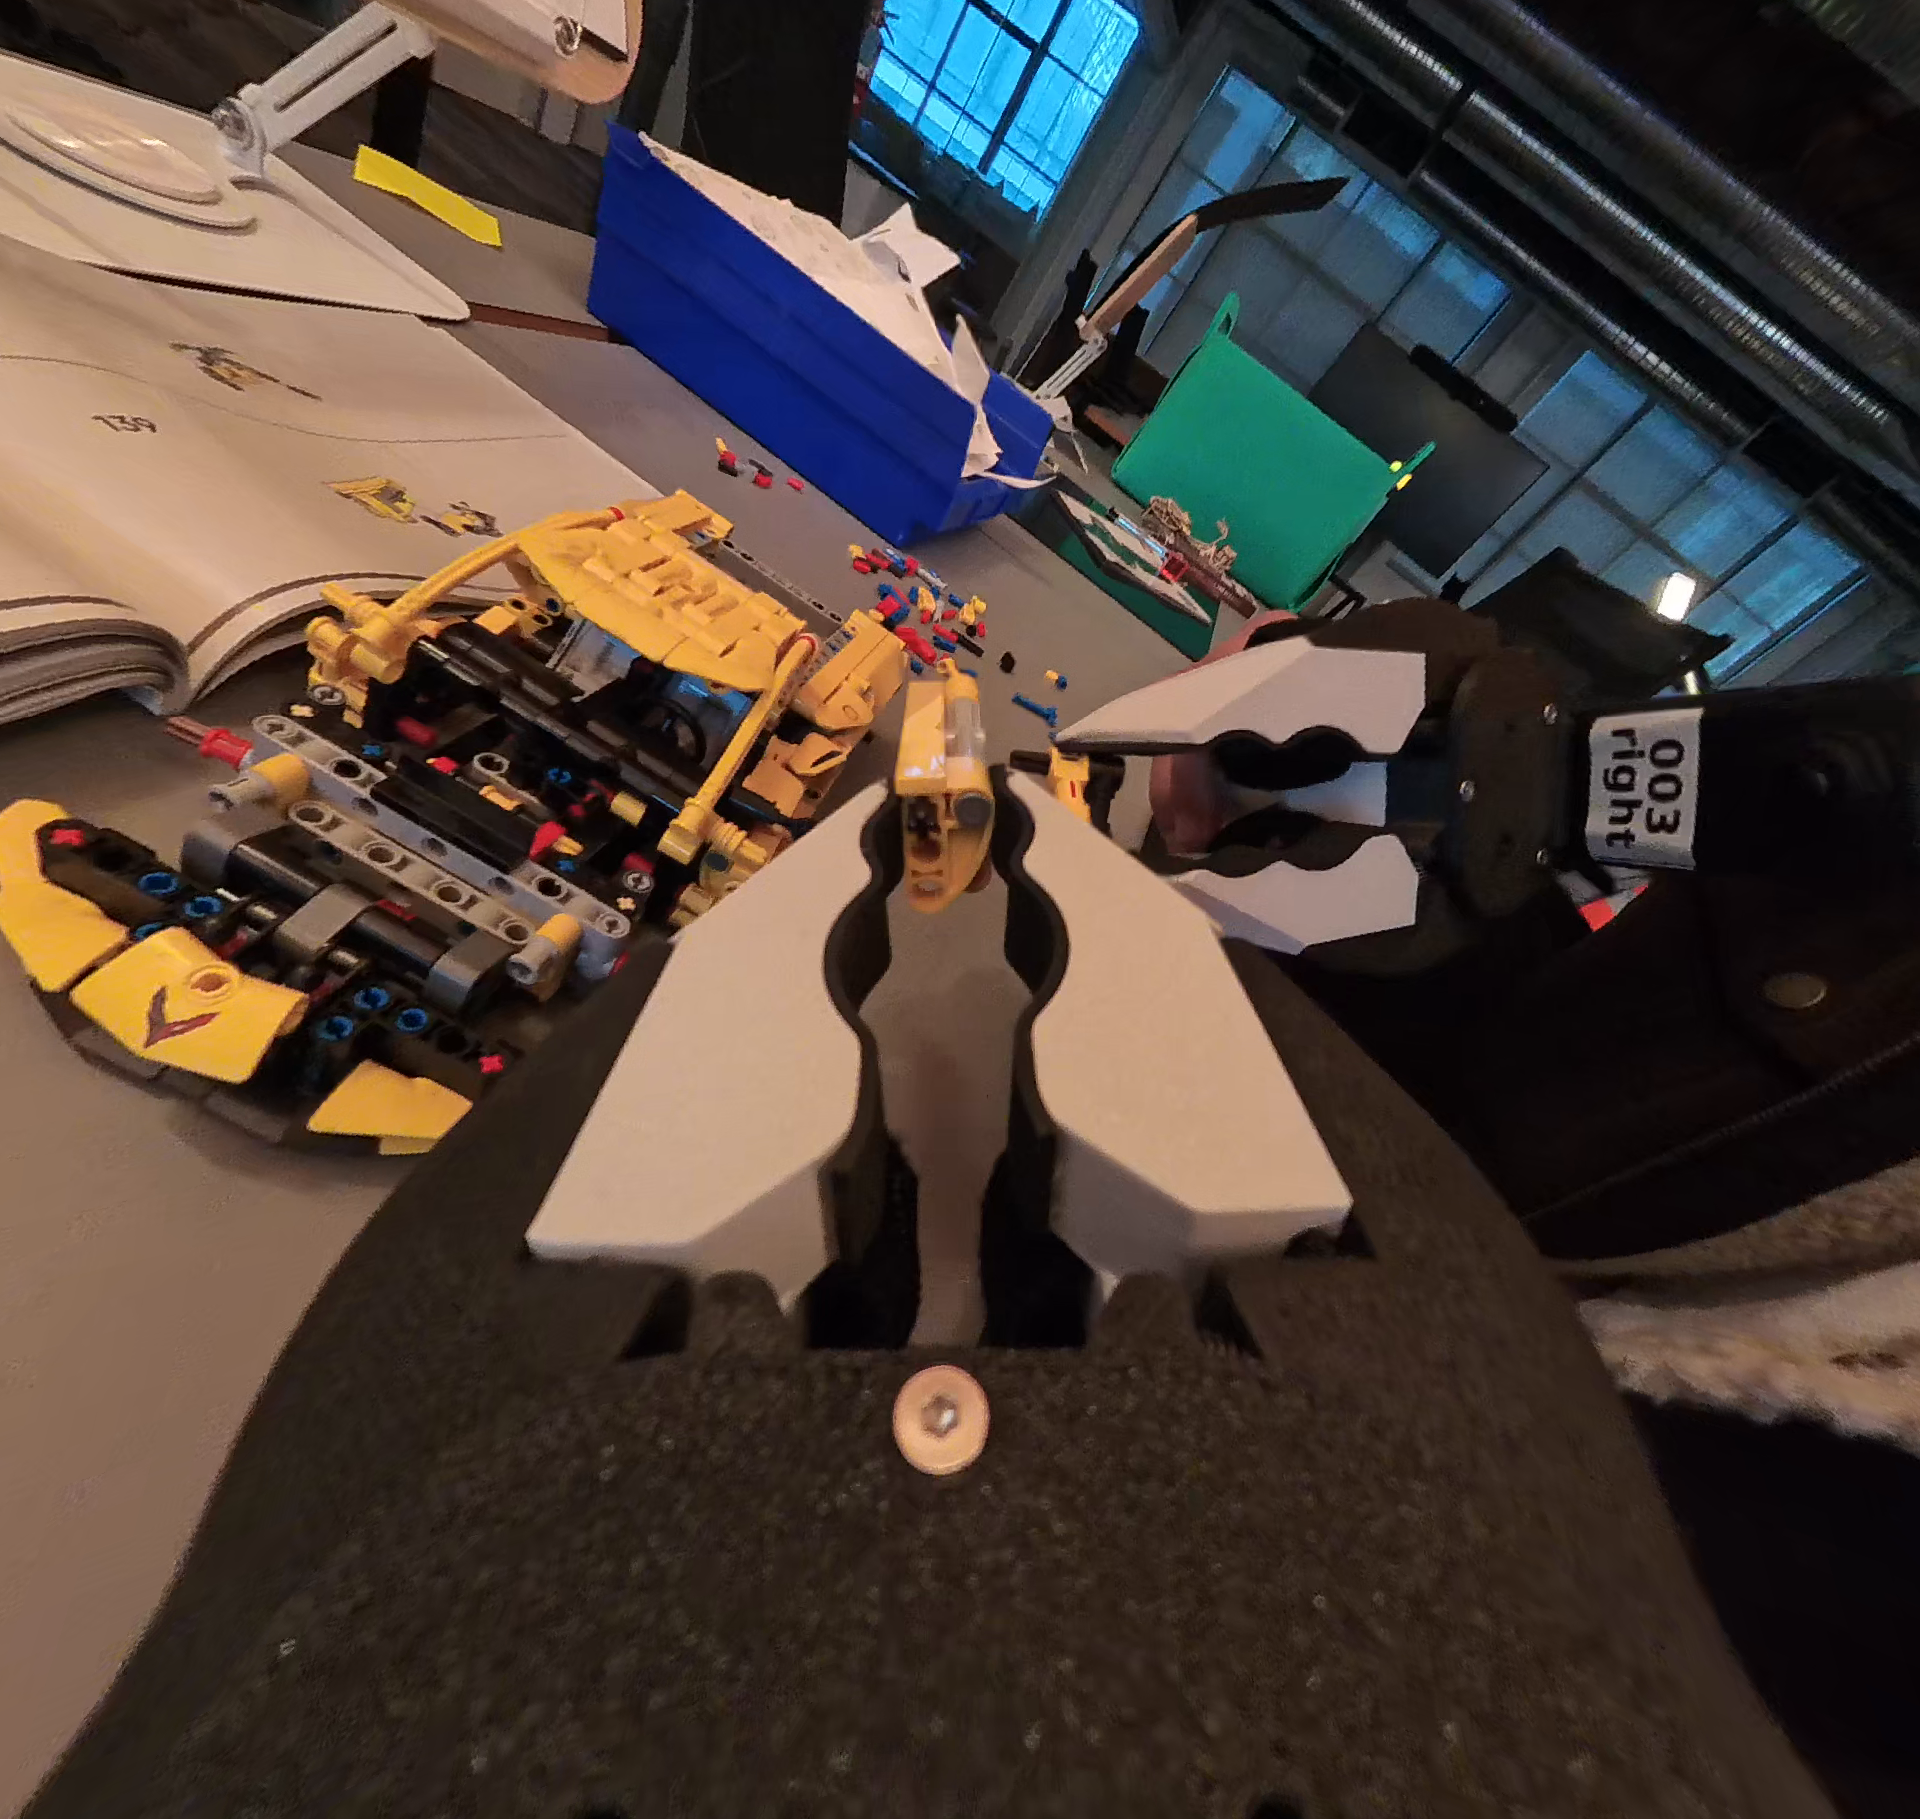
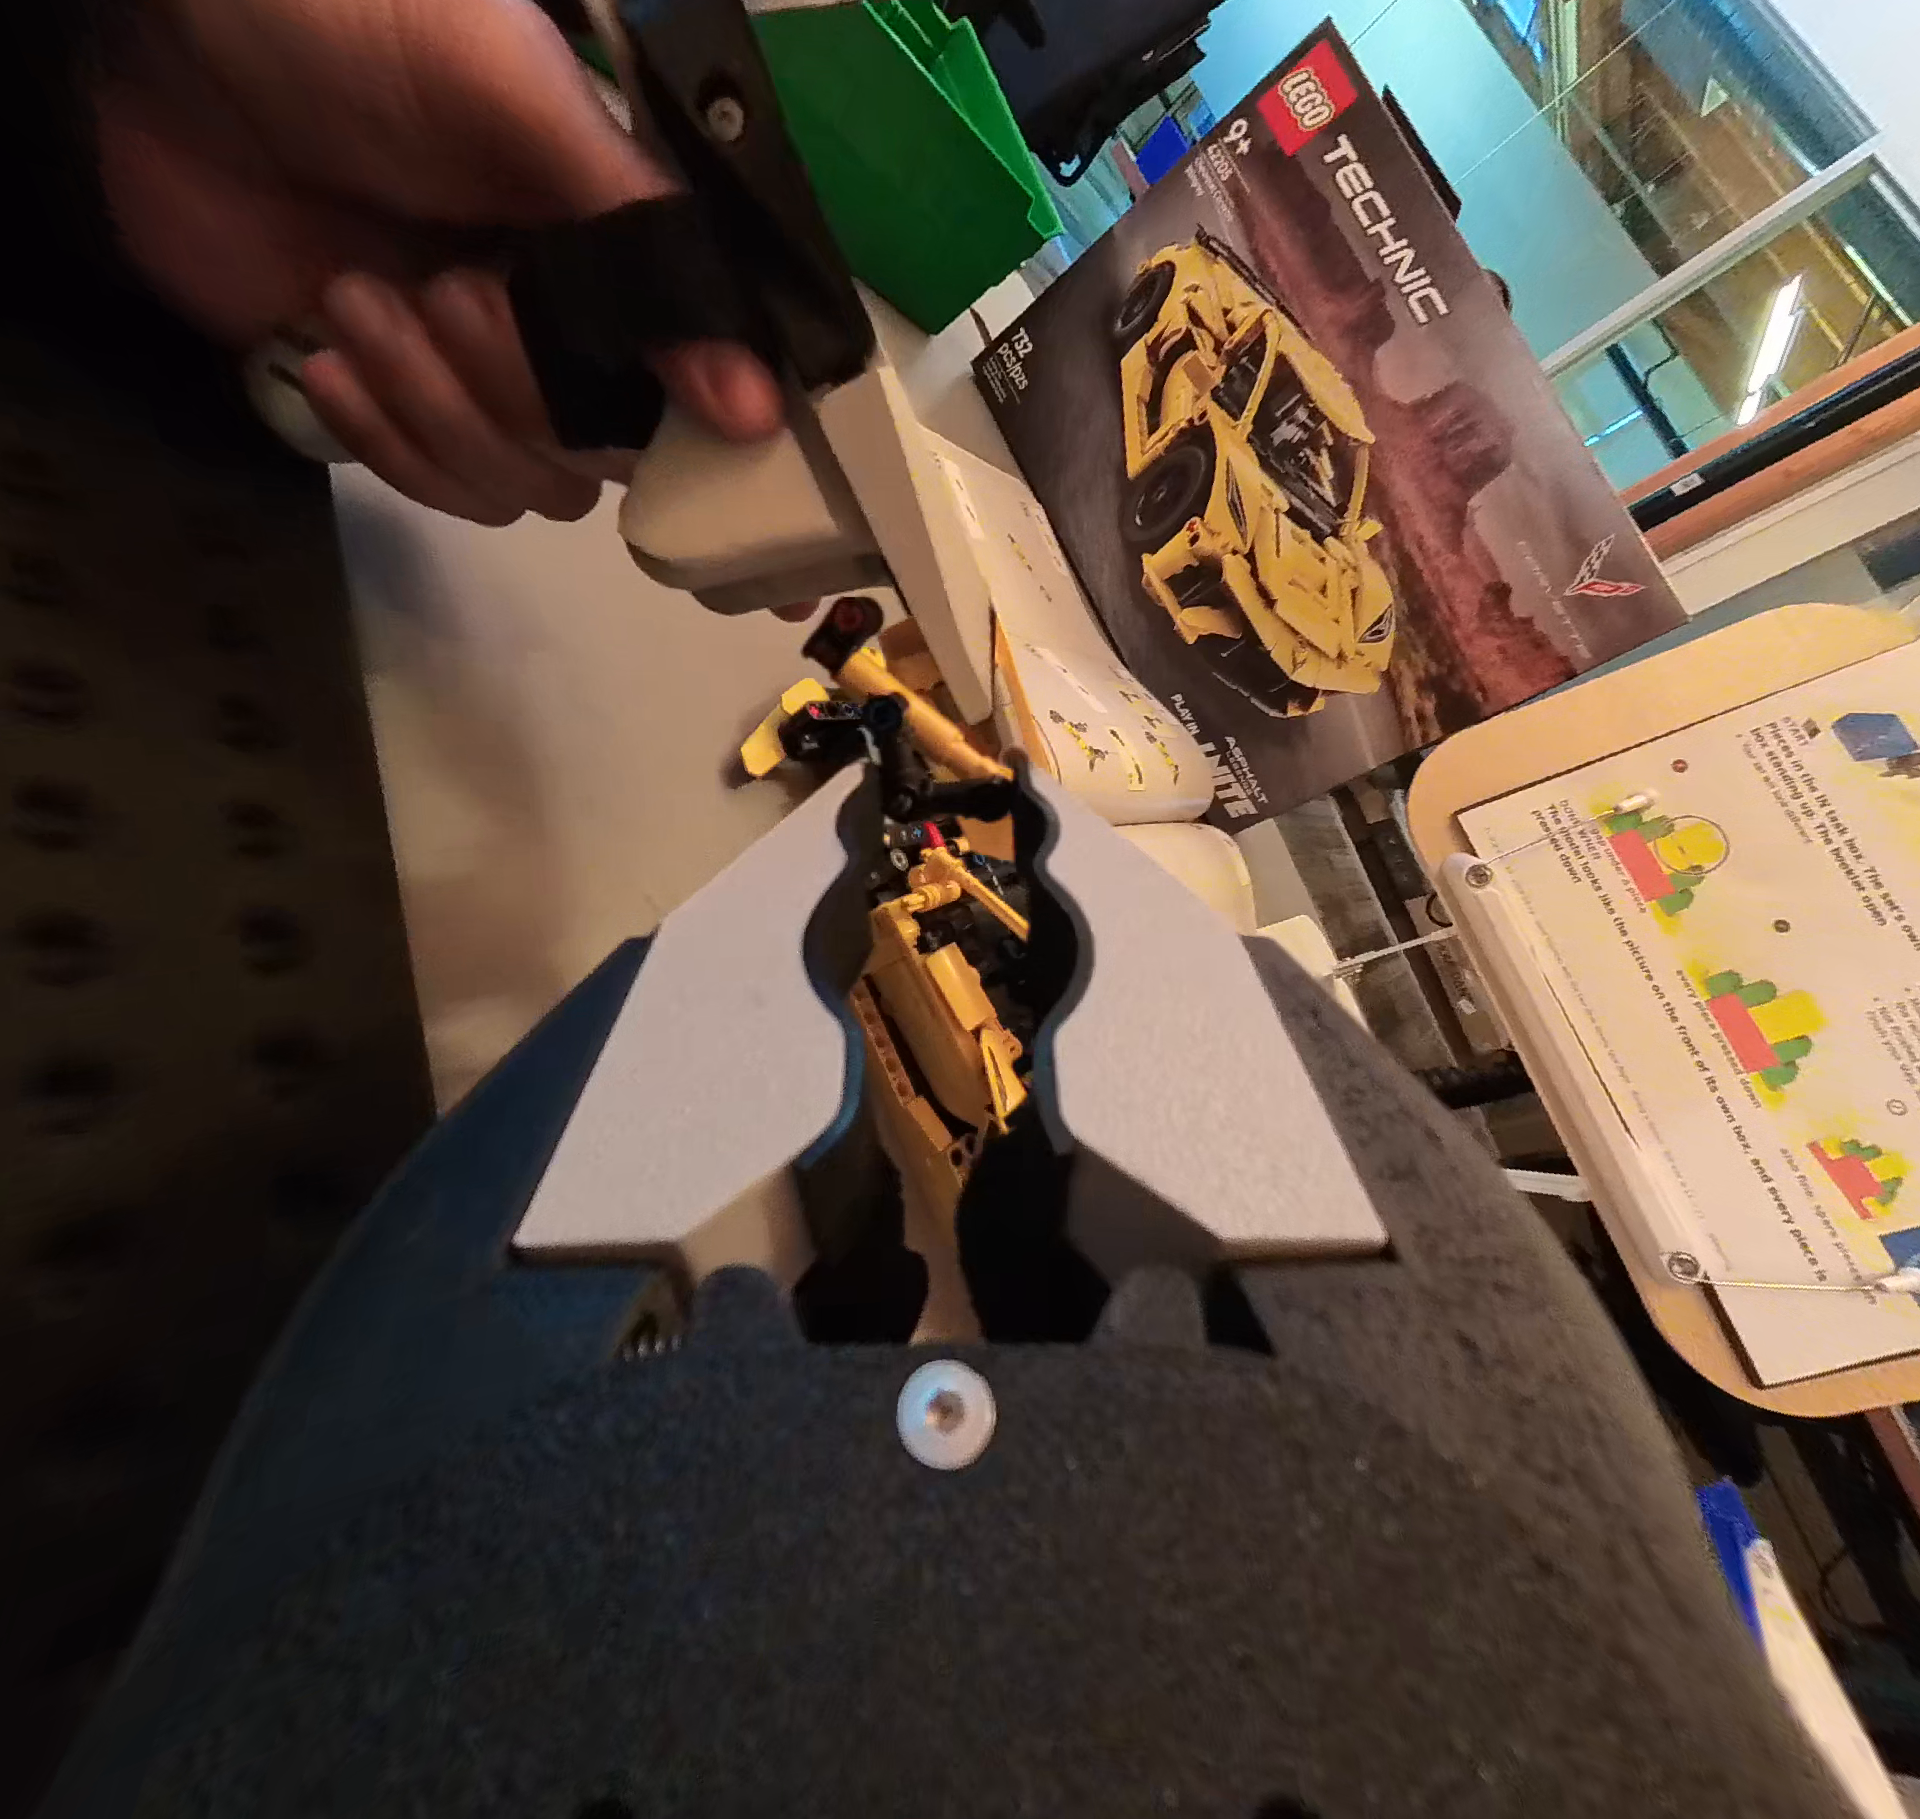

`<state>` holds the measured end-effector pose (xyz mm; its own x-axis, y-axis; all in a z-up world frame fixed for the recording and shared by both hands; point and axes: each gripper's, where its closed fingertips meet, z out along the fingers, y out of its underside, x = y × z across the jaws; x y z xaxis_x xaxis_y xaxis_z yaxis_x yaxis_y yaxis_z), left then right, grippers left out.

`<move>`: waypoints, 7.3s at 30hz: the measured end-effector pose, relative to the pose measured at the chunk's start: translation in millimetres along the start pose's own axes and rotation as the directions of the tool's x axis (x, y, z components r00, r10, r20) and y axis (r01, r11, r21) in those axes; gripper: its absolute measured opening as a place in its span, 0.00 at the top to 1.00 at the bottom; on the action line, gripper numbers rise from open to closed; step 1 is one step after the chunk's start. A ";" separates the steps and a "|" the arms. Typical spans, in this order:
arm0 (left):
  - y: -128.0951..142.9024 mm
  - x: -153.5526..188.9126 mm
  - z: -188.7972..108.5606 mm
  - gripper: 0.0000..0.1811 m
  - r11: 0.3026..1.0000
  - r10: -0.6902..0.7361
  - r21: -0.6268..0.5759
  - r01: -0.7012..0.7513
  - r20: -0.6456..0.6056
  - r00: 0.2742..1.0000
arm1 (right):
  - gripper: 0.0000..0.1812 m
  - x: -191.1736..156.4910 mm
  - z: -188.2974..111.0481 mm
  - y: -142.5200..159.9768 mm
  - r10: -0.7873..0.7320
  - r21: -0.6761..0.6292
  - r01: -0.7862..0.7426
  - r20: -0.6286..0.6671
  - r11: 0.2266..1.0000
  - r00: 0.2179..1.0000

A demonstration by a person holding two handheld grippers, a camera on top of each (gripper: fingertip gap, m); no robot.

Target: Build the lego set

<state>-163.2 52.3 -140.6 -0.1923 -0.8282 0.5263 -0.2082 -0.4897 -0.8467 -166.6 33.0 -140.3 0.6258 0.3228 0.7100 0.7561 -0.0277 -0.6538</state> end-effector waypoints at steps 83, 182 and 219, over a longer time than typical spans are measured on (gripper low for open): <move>-22.8 4.9 11.2 0.91 0.952 0.204 0.149 -0.267 0.339 0.918 | 0.87 38.9 4.2 -3.1 0.863 0.235 -0.896 0.262 0.376 0.431; -10.4 103.7 4.4 0.85 0.703 0.706 0.240 -0.669 -0.347 0.618 | 0.87 10.9 -64.3 -43.2 0.511 -0.033 -0.902 0.832 0.430 0.214; 19.1 79.1 1.1 0.85 0.800 0.549 0.093 -0.593 -0.515 0.659 | 0.88 -16.5 -45.9 -26.7 0.665 -0.300 -0.876 0.746 0.377 0.031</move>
<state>-181.4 -22.8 -115.2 -0.7347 -0.6739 -0.0775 0.0371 0.0741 -0.9966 -188.3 -15.0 -122.6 0.3797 0.6973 -0.6080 -0.2054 -0.5773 -0.7903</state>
